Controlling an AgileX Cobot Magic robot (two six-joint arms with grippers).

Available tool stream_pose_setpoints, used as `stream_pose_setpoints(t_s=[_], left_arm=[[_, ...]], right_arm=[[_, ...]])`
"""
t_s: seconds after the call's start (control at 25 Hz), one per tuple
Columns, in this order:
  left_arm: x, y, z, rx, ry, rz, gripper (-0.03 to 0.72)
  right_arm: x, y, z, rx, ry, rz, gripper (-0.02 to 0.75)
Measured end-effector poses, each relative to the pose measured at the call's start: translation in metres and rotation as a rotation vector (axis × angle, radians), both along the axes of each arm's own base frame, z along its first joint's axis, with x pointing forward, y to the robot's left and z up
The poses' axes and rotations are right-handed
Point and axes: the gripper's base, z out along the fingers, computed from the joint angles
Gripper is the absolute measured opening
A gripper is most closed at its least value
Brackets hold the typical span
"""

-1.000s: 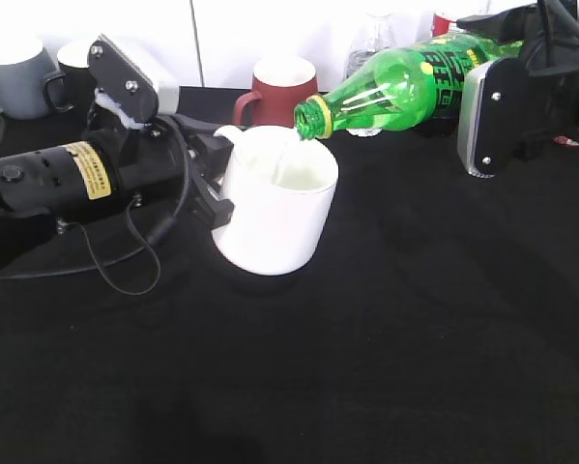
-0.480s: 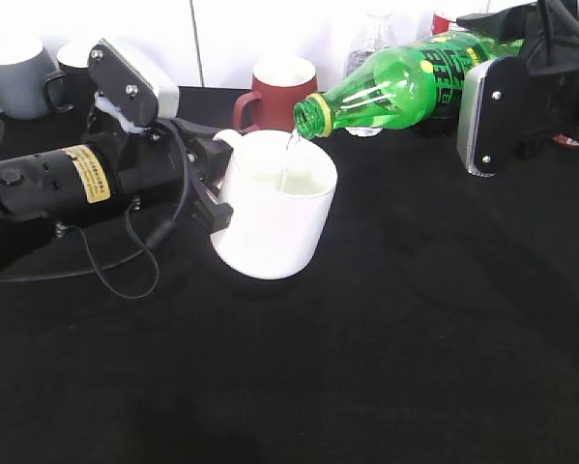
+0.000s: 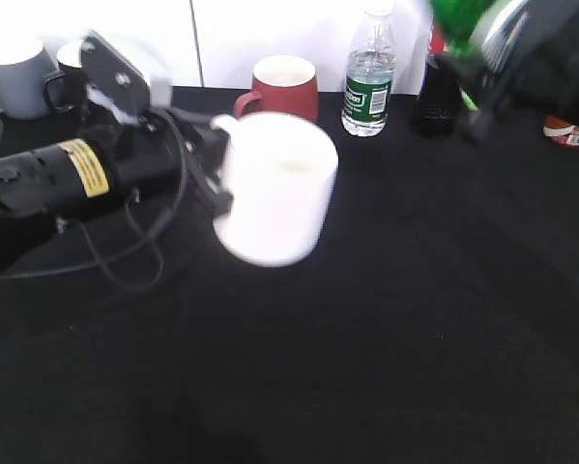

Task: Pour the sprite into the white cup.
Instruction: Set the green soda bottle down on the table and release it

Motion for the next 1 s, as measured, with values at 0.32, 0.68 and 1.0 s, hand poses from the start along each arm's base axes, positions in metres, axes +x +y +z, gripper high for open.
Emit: stream_pose_setpoints(t_s=[0.32, 0.68, 1.0], left_arm=[[0.039, 0.068, 0.018, -0.175, -0.122, 0.389, 0.039], [0.092, 0.084, -0.023, -0.159, -0.109, 0.515, 0.039], [0.173, 0.071, -0.059, -0.186, -0.127, 0.568, 0.039]], right_arm=[[0.003, -0.005, 0.003, 0.357, 0.128, -0.095, 0.384], [0.003, -0.005, 0.004, 0.361, 0.124, -0.095, 0.378], [0.009, -0.018, 0.0, 0.553, 0.161, -0.262, 0.378]])
